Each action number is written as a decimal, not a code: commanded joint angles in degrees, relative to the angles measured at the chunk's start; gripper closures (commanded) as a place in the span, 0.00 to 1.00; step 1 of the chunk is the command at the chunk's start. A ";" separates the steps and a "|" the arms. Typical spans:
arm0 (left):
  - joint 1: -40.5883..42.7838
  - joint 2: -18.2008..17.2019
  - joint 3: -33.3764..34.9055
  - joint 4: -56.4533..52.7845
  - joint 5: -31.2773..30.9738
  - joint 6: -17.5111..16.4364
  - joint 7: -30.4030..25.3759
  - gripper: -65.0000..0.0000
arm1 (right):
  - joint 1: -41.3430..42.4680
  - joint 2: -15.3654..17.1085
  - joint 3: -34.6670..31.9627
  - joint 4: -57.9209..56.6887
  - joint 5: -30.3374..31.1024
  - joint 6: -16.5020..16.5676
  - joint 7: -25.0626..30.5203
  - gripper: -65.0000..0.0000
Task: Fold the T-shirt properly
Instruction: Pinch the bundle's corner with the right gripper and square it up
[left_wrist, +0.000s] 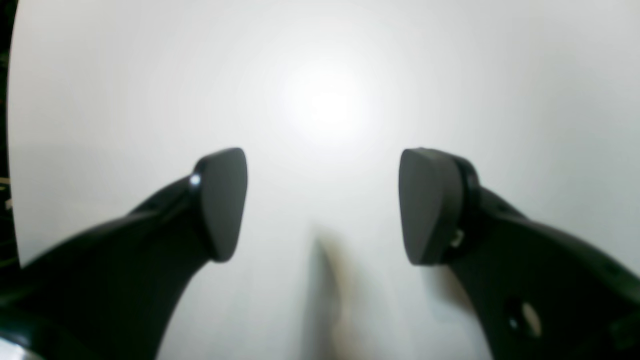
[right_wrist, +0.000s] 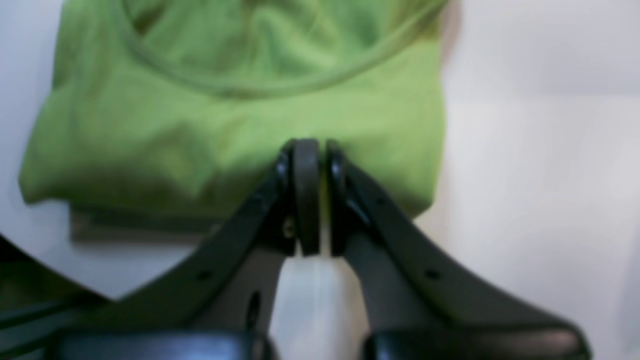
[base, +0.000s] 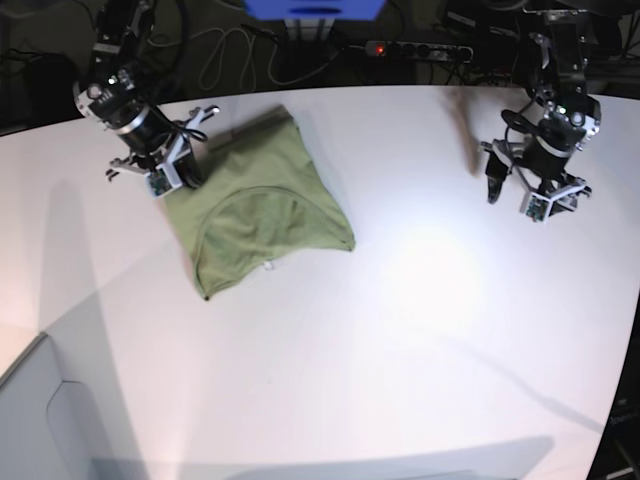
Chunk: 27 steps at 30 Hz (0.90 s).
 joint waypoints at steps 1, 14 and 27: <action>0.00 -0.77 -0.56 1.08 -0.36 0.24 -1.29 0.30 | 0.01 0.14 0.27 0.17 0.73 1.28 1.46 1.00; 0.00 1.16 -0.56 1.00 0.08 0.33 -1.03 0.30 | -0.96 0.67 0.54 10.28 0.65 1.28 6.73 1.00; 1.93 1.16 -0.65 0.47 -0.27 0.33 -1.21 0.30 | 6.51 3.75 4.84 -4.93 0.73 1.28 0.58 1.00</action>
